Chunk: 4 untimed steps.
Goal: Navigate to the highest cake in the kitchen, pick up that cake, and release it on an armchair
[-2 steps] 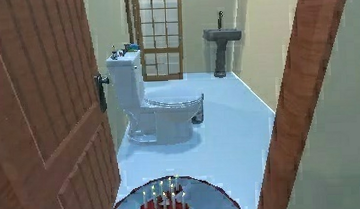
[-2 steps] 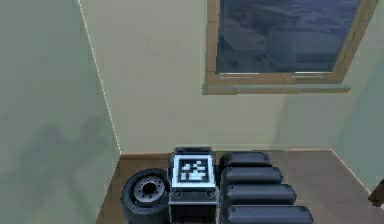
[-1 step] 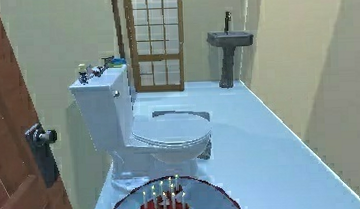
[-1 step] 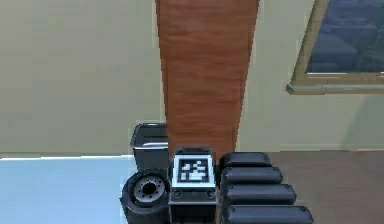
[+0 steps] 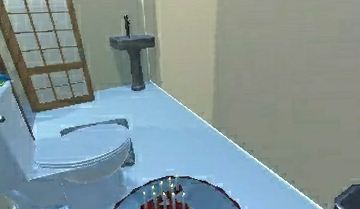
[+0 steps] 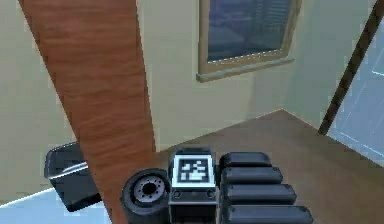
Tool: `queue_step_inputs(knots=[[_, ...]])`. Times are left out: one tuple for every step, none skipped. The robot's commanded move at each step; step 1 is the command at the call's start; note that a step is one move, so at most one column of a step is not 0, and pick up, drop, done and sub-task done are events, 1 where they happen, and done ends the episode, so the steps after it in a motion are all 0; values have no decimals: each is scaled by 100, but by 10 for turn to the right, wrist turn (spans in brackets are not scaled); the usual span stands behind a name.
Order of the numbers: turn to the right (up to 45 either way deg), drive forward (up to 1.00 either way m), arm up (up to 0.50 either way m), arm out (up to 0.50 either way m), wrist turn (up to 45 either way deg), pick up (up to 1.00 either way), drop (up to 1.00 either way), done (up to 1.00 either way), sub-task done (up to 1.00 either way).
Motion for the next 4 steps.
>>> queue_step_inputs(knots=[[0,100,0,0,0,0,0,0,0],[0,45,0,0,0,0,0,0,0],[-240,0,0,0,0,0,0,0,0],[0,50,0,0,0,0,0,0,0]])
